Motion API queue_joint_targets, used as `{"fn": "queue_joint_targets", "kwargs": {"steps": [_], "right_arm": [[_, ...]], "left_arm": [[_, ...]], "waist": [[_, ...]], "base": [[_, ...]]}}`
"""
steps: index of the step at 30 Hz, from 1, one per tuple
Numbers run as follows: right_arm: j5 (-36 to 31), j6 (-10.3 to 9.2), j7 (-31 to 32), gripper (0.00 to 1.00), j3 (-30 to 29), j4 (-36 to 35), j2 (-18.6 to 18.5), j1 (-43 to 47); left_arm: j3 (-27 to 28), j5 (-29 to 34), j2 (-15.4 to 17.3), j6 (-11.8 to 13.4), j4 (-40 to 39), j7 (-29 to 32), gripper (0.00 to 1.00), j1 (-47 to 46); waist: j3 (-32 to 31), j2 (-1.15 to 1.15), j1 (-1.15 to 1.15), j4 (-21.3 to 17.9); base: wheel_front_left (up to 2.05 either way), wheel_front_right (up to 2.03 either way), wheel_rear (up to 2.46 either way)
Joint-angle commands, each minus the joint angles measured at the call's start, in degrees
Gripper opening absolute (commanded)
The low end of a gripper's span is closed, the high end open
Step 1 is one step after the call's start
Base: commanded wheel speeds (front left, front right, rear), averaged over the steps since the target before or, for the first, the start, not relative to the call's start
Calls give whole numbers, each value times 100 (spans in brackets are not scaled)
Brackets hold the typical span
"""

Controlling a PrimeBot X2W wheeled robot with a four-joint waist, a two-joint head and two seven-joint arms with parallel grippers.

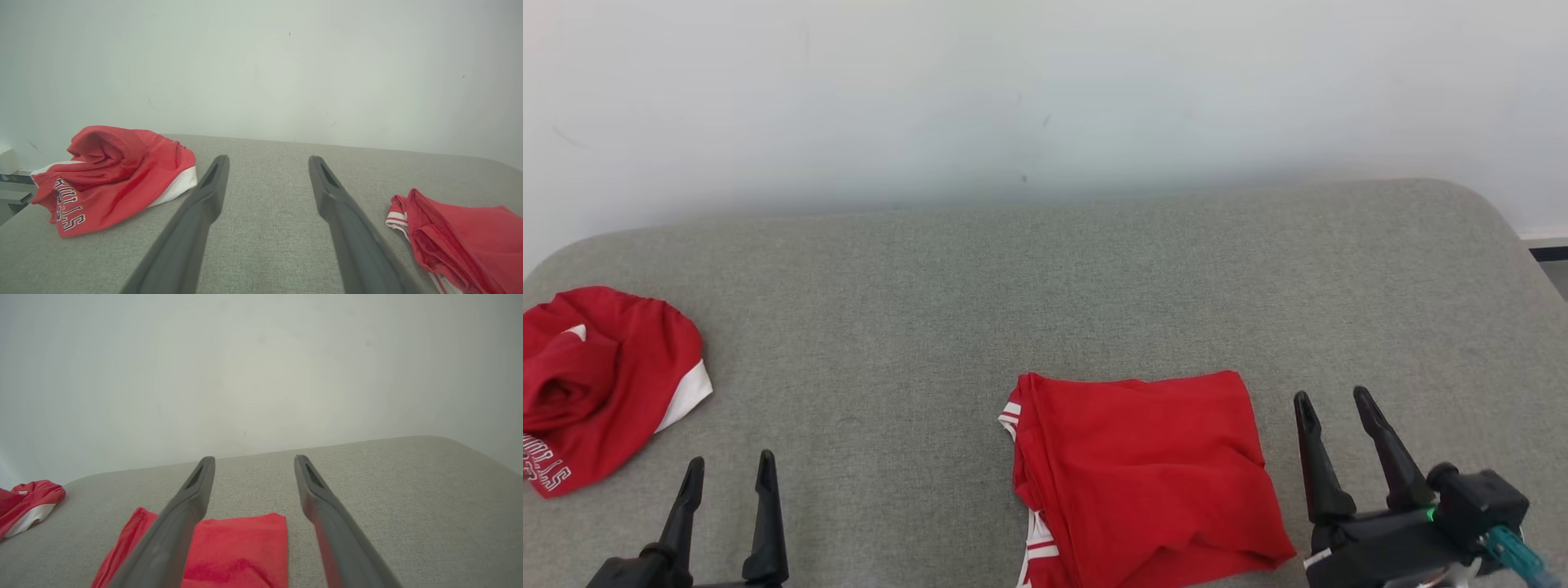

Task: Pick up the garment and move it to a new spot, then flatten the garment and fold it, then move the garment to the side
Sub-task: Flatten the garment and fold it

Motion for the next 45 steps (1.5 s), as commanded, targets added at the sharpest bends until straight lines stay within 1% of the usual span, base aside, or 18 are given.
{"fn": "queue_joint_targets", "kwargs": {"steps": [1,7,10,17,19,23,27,32,35,37,40,45], "right_arm": [[-97,-15,-21,100,-127,-170,107,228],[-340,-15,-13,100,-273,-482,221,583],[-412,-15,-13,100,-369,-592,287,713],[-485,-16,-13,100,-437,-638,374,828],[-501,-15,-13,100,-414,-620,381,814],[-488,-15,-13,100,-380,-584,373,738],[-490,-15,-14,100,-328,-550,355,620],[-463,-15,-13,100,-263,-491,365,486],[-466,-15,-13,100,-211,-453,384,408],[-470,-15,-13,100,-205,-436,393,372],[-477,-15,-13,100,-199,-416,408,330],[-473,-15,-13,100,-229,-424,414,285]], "left_arm": [[27,5,1,25,-33,-2,100,77],[7,39,0,38,-77,-3,100,115],[-23,45,0,88,-98,-3,100,157],[-63,51,0,143,-116,-2,100,225],[-180,50,-2,115,-64,-2,100,232],[-748,-18,-1,49,98,-2,100,255],[-1541,-101,-1,12,347,-2,100,207],[-2503,-218,1,11,813,-3,100,77],[-2974,-329,7,15,1159,-3,100,-28],[-3238,-406,5,15,1404,-3,100,-106],[-3494,-502,8,14,1654,-3,100,-239],[-3661,-662,9,13,2023,-3,100,-435]], "waist": [[-31,0,0,-13],[-58,0,0,7],[-71,0,0,35],[-72,0,0,87],[-60,0,0,87],[-6,0,0,65],[106,0,0,-7],[265,0,0,-179],[362,0,0,-319],[410,0,0,-404],[477,0,0,-538],[565,0,0,-687]], "base": [[0,0,0],[0,0,0],[0,0,0],[0,0,0],[0,0,0],[0,0,0],[0,0,0],[0,0,0],[0,0,0],[0,0,0],[0,0,0],[0,0,0]]}}
